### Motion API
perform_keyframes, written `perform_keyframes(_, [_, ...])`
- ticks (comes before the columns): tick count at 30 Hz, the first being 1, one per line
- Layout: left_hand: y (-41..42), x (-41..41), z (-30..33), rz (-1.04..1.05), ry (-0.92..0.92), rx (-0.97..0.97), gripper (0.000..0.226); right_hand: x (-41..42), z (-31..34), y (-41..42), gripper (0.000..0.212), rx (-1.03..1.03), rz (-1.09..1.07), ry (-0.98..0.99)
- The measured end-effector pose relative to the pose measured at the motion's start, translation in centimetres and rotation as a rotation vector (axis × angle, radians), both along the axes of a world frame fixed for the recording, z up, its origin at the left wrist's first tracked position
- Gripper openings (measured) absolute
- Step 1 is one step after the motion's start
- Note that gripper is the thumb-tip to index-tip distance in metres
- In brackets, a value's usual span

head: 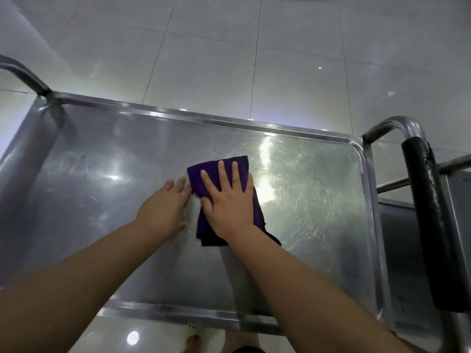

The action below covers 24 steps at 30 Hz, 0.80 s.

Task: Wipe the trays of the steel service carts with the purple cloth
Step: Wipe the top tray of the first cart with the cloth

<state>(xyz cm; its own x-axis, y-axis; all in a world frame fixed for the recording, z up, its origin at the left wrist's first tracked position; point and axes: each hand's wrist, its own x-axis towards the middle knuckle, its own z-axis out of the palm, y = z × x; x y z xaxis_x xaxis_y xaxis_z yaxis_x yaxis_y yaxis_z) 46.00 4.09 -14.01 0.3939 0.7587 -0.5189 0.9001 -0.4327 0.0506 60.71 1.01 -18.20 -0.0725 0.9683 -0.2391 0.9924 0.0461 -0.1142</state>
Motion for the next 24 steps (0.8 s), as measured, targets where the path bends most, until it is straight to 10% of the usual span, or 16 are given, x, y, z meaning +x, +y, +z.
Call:
perform_keyframes(16, [0.9, 0.4, 0.8, -0.080, 0.069, -0.050, 0.100, 22.2, 1.8, -1.9, 0.057, 0.023, -0.545, -0.102])
perform_keyframes(24, [1.0, 0.3, 0.0, -0.034, 0.052, -0.047, 0.099, 17.2, 1.4, 1.4, 0.060, 0.006, -0.723, -0.107])
